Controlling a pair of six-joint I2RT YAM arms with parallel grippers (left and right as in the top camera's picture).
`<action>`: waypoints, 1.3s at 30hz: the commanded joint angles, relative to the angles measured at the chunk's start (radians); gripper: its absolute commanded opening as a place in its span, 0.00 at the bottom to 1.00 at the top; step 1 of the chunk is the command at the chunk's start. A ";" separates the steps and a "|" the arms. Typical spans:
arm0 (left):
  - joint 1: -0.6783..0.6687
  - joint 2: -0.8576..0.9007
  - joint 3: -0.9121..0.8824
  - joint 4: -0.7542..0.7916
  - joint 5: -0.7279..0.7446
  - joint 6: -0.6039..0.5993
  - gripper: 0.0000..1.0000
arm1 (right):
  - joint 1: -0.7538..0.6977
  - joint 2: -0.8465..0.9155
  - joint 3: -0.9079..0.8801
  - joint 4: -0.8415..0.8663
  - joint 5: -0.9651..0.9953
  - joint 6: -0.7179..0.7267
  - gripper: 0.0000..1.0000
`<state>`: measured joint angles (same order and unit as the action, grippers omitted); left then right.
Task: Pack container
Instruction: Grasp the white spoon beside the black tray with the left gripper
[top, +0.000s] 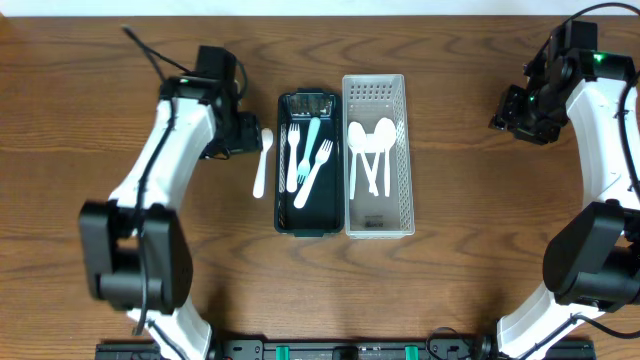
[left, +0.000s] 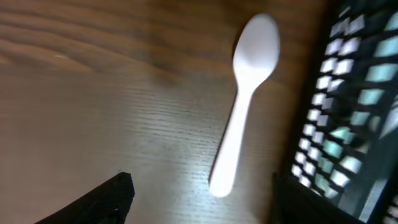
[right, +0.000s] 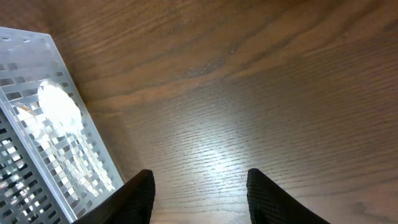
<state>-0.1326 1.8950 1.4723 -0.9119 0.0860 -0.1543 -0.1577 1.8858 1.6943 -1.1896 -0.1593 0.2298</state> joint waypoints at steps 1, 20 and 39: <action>-0.003 0.076 0.017 0.002 -0.012 0.061 0.74 | 0.002 0.002 0.011 -0.005 0.006 0.001 0.50; -0.061 0.197 0.017 0.101 -0.012 0.177 0.67 | 0.002 0.002 0.011 -0.011 0.006 0.001 0.50; -0.064 0.219 0.017 0.309 -0.020 0.203 0.62 | 0.002 0.002 0.011 -0.015 0.006 0.001 0.50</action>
<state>-0.1982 2.0785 1.4723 -0.6113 0.0746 0.0338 -0.1577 1.8858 1.6943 -1.2041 -0.1593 0.2298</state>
